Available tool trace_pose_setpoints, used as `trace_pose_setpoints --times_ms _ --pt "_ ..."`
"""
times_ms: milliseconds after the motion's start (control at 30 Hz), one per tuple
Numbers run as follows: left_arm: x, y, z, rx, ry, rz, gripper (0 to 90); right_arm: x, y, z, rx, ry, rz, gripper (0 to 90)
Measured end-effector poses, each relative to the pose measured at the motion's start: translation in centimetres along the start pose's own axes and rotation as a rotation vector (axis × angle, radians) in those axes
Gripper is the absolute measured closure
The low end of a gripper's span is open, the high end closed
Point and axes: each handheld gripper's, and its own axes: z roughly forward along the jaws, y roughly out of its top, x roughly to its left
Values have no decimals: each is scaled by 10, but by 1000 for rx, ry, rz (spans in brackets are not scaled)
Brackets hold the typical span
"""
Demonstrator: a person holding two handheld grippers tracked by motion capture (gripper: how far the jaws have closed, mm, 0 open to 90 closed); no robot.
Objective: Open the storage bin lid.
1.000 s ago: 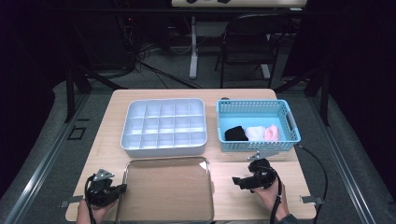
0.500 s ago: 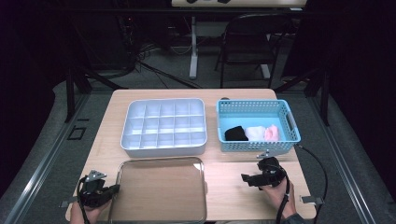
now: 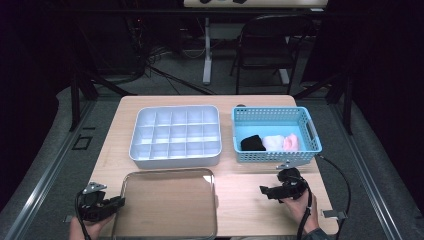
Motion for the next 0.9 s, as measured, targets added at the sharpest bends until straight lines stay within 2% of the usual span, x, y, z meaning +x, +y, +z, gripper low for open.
trace_pose_setpoints --times_ms 67,100,167,200,233,267,300,367,433,467,500,633,733,800,900 --pt "-6 6 -8 -28 6 28 556 0 0 0 2 -2 -13 111" --pt "-9 8 -10 -40 0 28 500 0 1 -1 8 -1 -19 102" --pt "-20 14 -16 -64 2 61 385 0 1 -2 11 5 -31 92" --pt "-31 21 -18 -76 -14 80 316 0 2 -5 1 2 -38 88" --pt "-31 21 -18 -76 -14 80 288 0 2 -5 1 2 -38 88" --pt "-38 26 -16 -83 -23 90 288 0 2 -6 2 0 -45 85" --pt "-44 30 -14 -84 -26 103 222 -1 3 -8 5 18 -51 80" --pt "-54 36 -10 -95 -38 119 168 -1 4 -10 -1 28 -53 74" --pt "-66 41 -2 -84 -42 161 144 0 5 -10 1 26 -49 65" --pt "-70 42 2 -75 -42 182 128 1 6 -10 18 26 -64 60" --pt "-75 44 9 -55 -31 214 58 2 8 -11 20 30 -71 59" --pt "-80 42 15 -35 -30 248 23 4 12 -13 40 46 -76 54" --pt "-81 41 17 -34 -27 269 3 5 15 -17 28 56 -86 54" --pt "-81 42 17 -42 -30 268 3 5 17 -22 22 56 -88 54" --pt "-83 43 17 -42 -9 301 3 5 21 -29 3 60 -96 58"
